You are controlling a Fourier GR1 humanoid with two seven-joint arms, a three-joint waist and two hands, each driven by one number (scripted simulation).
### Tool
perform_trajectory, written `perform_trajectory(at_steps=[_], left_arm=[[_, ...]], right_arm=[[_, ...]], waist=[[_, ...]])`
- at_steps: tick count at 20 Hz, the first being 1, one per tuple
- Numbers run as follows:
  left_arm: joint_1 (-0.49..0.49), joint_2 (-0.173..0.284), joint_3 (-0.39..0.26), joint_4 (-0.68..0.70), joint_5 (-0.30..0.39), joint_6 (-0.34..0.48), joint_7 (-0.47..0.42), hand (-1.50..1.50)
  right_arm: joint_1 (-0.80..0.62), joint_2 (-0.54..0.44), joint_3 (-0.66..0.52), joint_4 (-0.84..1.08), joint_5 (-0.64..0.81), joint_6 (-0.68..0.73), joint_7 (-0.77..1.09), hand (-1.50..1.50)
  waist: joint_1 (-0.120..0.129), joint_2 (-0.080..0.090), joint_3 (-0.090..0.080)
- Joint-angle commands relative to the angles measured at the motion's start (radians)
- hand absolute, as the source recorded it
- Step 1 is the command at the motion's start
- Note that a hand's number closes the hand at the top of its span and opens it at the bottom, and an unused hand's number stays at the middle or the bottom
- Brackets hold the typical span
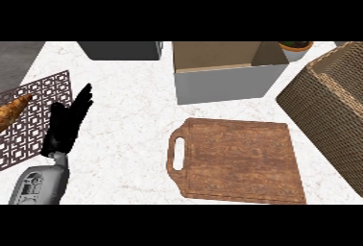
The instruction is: Pick the tomato from the cutting board and place it in the basket
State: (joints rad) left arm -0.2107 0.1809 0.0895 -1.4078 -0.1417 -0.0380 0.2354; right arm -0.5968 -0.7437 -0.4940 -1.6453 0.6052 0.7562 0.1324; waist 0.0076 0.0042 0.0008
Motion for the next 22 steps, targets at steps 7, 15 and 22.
perform_trajectory(at_steps=[7,15,22], left_arm=[[-0.008,-0.017,-0.007,0.032,-0.019,0.011,-0.034,0.0],[0.013,-0.012,-0.001,0.001,-0.006,-0.005,-0.009,0.0],[0.029,-0.016,-0.015,-0.069,-0.022,0.005,0.04,0.0]], right_arm=[[-0.016,-0.052,0.114,0.39,0.106,-0.223,-0.316,1.5],[0.026,-0.035,0.079,0.571,0.076,-0.213,-0.378,1.5],[-0.002,0.02,0.048,0.716,0.034,-0.299,-0.435,-1.5]], waist=[[0.009,0.001,-0.001],[0.003,-0.003,-0.001],[0.005,-0.003,0.0]])
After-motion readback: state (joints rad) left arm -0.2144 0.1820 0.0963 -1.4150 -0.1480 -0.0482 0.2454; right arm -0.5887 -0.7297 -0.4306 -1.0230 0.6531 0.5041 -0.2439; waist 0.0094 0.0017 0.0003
